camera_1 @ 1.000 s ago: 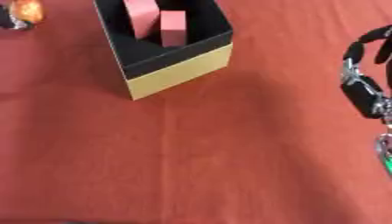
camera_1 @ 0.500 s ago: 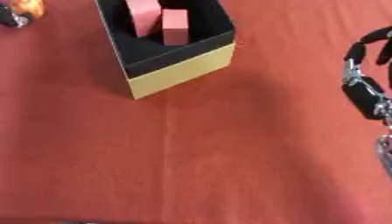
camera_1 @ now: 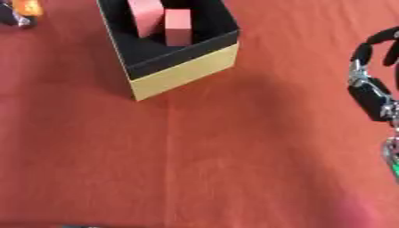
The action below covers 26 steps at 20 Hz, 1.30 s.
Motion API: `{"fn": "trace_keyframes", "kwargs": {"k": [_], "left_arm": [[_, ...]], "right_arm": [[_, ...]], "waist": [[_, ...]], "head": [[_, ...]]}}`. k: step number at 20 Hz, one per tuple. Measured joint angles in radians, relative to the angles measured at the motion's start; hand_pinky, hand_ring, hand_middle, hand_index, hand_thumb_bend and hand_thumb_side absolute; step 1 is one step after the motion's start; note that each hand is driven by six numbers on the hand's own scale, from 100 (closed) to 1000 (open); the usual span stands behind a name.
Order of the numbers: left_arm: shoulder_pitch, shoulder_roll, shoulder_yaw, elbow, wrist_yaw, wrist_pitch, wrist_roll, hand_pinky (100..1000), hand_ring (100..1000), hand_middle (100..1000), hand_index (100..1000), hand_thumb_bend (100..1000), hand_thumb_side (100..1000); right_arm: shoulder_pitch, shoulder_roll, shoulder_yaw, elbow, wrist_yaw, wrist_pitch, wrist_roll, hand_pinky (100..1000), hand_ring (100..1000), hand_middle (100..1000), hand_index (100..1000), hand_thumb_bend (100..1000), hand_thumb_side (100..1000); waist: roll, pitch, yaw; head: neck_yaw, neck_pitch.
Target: Pick up objects on the table and place them in the box.
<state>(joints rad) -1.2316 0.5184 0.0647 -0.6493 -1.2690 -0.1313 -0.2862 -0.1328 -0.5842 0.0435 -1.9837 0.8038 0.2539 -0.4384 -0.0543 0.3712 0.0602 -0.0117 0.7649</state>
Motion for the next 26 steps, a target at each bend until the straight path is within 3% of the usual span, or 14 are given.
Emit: {"fn": "trace_keyframes", "kwargs": {"k": [5, 10, 12, 16, 26], "left_arm": [[0.001, -0.001, -0.007, 0.000, 0.002, -0.010, 0.015, 130, 434, 483, 530, 435, 137], [0.002, -0.001, -0.030, -0.029, 0.014, -0.050, -0.011, 147, 452, 493, 546, 475, 155], [0.003, -0.001, -0.042, -0.060, 0.022, -0.069, -0.024, 152, 453, 497, 551, 431, 163], [0.009, 0.001, -0.069, -0.133, 0.047, -0.102, -0.044, 146, 447, 493, 547, 427, 153], [0.013, 0.001, -0.153, -0.337, 0.151, -0.134, -0.103, 104, 436, 486, 540, 514, 100]], "right_arm": [[0.000, 0.000, 0.000, 0.000, -0.001, 0.000, 0.000, 100, 145, 279, 513, 100, 100], [0.001, 0.000, 0.000, 0.000, -0.001, 0.000, 0.000, 103, 146, 279, 513, 100, 100], [0.001, 0.000, 0.000, 0.000, -0.001, -0.001, 0.001, 103, 146, 279, 513, 100, 100], [0.002, 0.000, -0.001, 0.000, -0.001, -0.002, 0.002, 106, 148, 280, 513, 100, 100], [0.002, 0.000, -0.007, 0.000, 0.001, -0.010, 0.011, 114, 153, 282, 513, 100, 100]], "waist": [[0.001, 0.000, 0.000], [0.003, -0.004, 0.001], [0.004, -0.009, 0.002], [0.013, -0.018, 0.004], [0.034, -0.045, 0.001]], "head": [[0.000, 0.000], [-0.002, 0.000], [-0.006, 0.000], [-0.013, 0.000], [-0.029, 0.000]]}}
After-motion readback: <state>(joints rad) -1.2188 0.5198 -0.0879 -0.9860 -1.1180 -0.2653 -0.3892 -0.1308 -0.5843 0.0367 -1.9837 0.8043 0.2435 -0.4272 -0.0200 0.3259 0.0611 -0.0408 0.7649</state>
